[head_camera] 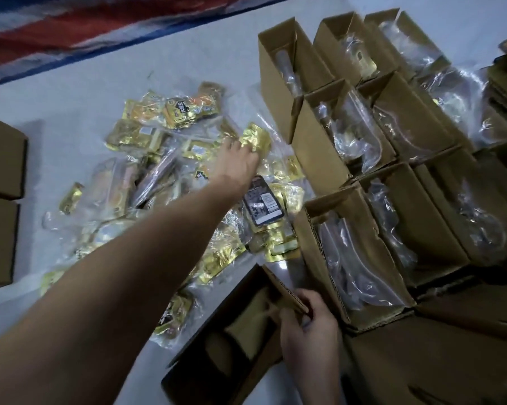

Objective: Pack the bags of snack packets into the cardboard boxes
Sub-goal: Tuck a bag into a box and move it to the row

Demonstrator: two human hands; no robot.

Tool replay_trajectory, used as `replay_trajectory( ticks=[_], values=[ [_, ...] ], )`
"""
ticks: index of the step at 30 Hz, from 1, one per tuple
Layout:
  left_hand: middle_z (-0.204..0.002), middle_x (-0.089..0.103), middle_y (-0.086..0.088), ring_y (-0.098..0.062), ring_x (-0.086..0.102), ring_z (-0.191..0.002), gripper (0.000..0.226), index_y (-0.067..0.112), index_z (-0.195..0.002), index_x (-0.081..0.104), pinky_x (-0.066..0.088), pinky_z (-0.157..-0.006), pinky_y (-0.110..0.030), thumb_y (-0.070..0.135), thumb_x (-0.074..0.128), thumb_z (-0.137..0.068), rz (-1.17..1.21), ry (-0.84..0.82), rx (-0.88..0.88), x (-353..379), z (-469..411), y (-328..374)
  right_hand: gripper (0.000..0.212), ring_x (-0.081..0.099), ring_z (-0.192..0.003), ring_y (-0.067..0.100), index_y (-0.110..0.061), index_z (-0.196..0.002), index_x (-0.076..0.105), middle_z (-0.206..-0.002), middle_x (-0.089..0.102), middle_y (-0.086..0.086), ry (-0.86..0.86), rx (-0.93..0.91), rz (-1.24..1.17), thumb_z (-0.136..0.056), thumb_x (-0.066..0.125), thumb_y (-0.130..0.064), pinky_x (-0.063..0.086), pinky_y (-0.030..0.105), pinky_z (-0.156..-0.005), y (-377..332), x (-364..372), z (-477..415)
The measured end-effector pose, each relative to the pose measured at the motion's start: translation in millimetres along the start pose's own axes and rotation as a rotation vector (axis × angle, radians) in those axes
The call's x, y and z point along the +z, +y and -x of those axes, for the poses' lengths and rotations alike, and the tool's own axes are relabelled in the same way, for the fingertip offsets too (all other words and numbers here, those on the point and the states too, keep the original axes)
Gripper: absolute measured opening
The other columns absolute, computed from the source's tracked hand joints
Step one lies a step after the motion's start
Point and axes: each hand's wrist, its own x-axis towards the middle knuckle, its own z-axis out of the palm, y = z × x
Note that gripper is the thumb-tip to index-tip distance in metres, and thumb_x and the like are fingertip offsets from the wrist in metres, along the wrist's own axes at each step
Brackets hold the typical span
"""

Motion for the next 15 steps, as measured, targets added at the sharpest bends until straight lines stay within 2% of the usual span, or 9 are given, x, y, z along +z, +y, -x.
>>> replay_trajectory(
  ticks=[2, 5, 7, 8, 9, 10, 11, 13, 15],
  values=[
    [-0.136, 0.055, -0.014, -0.032, 0.044, -0.131, 0.043, 0.014, -0.126, 0.054, 0.025, -0.117, -0.052, 0.028, 0.068, -0.088, 0.121, -0.026, -0.069, -8.0, 3.6, -3.5, 0.012, 0.065, -0.073, 0.014, -0.029, -0.092, 0.067, -0.076, 0.07, -0.004, -0.031, -0.003, 0.018, -0.086, 0.062, -0.019, 0.052, 0.03, -0.071, -0.5, -2.8, -3.3],
    [-0.127, 0.055, -0.016, -0.03, 0.049, -0.12, 0.02, 0.009, -0.114, 0.06, 0.035, -0.108, -0.047, 0.016, 0.049, -0.099, 0.549, 0.077, -0.276, -25.4, 9.4, -17.0, 0.01, 0.063, -0.072, 0.013, -0.024, -0.089, 0.067, -0.072, 0.069, -0.007, -0.053, -0.031, 0.051, -0.087, 0.062, -0.016, 0.051, 0.029, -0.072, -2.5, -5.1, -4.2],
    [-0.119, 0.057, -0.02, -0.029, 0.055, -0.109, 0.025, 0.004, -0.119, 0.056, 0.045, -0.098, -0.034, 0.012, 0.04, -0.103, 0.825, 0.135, -0.344, -40.7, 23.8, -23.5, 0.01, 0.065, -0.077, 0.014, -0.024, -0.088, 0.066, -0.076, 0.07, -0.006, -0.069, -0.046, 0.064, -0.088, 0.06, -0.016, 0.052, 0.031, -0.075, -2.9, -5.4, -2.1],
    [-0.106, 0.059, -0.019, -0.024, 0.058, -0.094, 0.027, 0.0, -0.123, 0.053, 0.049, -0.085, -0.023, 0.011, 0.035, -0.104, 0.926, 0.166, -0.366, -48.8, 34.2, -25.1, 0.01, 0.065, -0.078, 0.016, -0.024, -0.088, 0.065, -0.078, 0.07, -0.005, -0.076, -0.053, 0.071, -0.088, 0.06, -0.016, 0.053, 0.033, -0.075, -2.7, -5.9, -0.7],
    [-0.094, 0.058, -0.016, -0.015, 0.055, -0.08, 0.03, -0.004, -0.125, 0.049, 0.048, -0.073, -0.02, 0.011, 0.032, -0.106, 1.007, 0.193, -0.376, -57.4, 46.1, -25.4, 0.009, 0.064, -0.078, 0.016, -0.024, -0.088, 0.065, -0.078, 0.07, -0.005, -0.083, -0.056, 0.081, -0.089, 0.059, -0.016, 0.053, 0.033, -0.073, -2.2, -6.8, 0.9],
    [-0.088, 0.055, -0.014, -0.008, 0.052, -0.072, 0.032, -0.007, -0.125, 0.046, 0.045, -0.071, -0.023, 0.013, 0.029, -0.107, 1.069, 0.226, -0.376, -66.2, 59.2, -26.5, 0.009, 0.064, -0.077, 0.016, -0.024, -0.088, 0.064, -0.078, 0.069, -0.005, -0.09, -0.057, 0.096, -0.089, 0.059, -0.016, 0.053, 0.032, -0.071, -1.1, -8.1, 2.2],
    [-0.08, 0.051, -0.011, -0.005, 0.055, -0.072, 0.033, -0.009, -0.123, 0.046, 0.044, -0.067, -0.023, 0.014, 0.027, -0.108, 1.117, 0.261, -0.367, -74.2, 73.6, -28.6, 0.01, 0.064, -0.076, 0.015, -0.024, -0.088, 0.063, -0.077, 0.069, -0.006, -0.1, -0.056, 0.114, -0.089, 0.058, -0.015, 0.052, 0.03, -0.068, 0.5, -9.5, 4.2],
    [-0.076, 0.042, 0.002, 0.008, 0.049, -0.067, 0.022, 0.004, -0.106, 0.046, 0.04, -0.058, -0.012, 0.015, 0.028, -0.108, 1.188, 0.343, -0.332, -87.9, 103.2, -38.0, 0.016, 0.063, -0.079, 0.018, -0.024, -0.092, 0.062, -0.08, 0.069, -0.008, -0.134, -0.062, 0.156, -0.087, 0.056, -0.01, 0.051, 0.03, -0.069, 3.8, -12.6, 9.7],
    [-0.083, 0.047, 0.01, 0.007, 0.046, -0.074, 0.01, 0.01, -0.1, 0.046, 0.04, -0.062, -0.009, 0.016, 0.038, -0.104, 1.23, 0.415, -0.333, -102.8, 135.5, -47.8, 0.029, 0.063, -0.092, 0.026, -0.023, -0.105, 0.062, -0.094, 0.07, -0.001, -0.167, -0.079, 0.224, -0.084, 0.052, -0.007, 0.05, 0.033, -0.079, 8.9, -13.5, 15.8]
  ],
)
